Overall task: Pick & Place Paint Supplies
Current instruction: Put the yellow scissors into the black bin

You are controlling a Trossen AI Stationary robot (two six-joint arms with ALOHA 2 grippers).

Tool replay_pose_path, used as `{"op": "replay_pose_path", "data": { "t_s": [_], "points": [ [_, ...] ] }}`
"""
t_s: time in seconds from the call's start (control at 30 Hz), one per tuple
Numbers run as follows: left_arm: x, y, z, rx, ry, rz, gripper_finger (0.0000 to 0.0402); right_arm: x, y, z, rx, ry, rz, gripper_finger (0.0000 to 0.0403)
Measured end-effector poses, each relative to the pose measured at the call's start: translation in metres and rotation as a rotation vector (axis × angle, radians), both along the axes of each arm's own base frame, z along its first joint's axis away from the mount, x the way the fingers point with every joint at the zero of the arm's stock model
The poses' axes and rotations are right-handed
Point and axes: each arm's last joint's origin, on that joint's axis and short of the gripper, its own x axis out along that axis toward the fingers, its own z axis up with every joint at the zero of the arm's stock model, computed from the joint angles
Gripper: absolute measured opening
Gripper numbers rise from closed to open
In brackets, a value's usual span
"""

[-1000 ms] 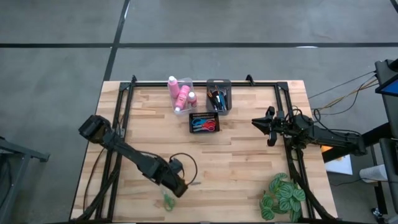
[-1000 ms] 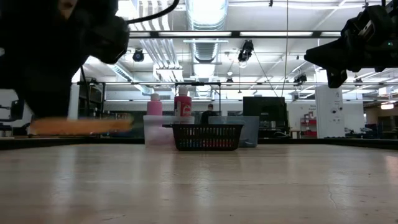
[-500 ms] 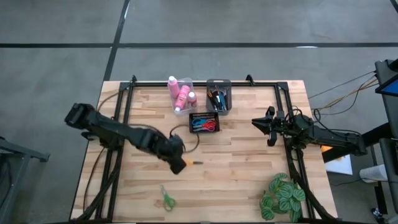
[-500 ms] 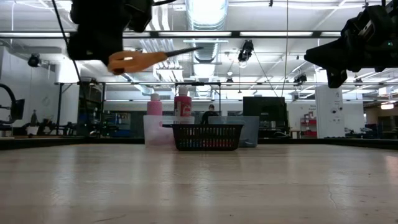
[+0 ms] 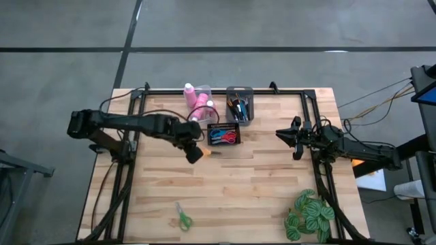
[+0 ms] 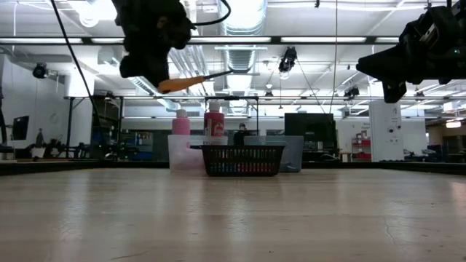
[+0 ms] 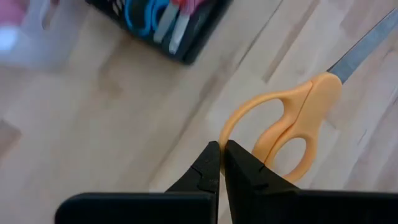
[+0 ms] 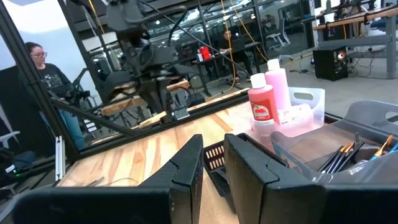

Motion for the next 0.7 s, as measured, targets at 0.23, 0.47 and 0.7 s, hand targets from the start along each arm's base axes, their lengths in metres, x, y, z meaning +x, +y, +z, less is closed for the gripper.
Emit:
{"op": "replay_pose_path", "data": {
  "t_s": [0.23,0.47,0.7],
  "points": [
    [0.008,0.015,0.007,0.050,-0.068,-0.051,0.0010,0.000,0.000,0.000,0.000,-0.001,0.000,0.0065],
    [0.019,0.028,0.010,0.085,-0.139,0.002,0.0010,0.000,0.000,0.000,0.000,0.000,0.001,0.0065],
    [0.041,0.045,0.002,0.083,-0.161,0.064,0.0010,0.000,0.000,0.000,0.000,0.000,0.000,0.0065]
  ]
}}
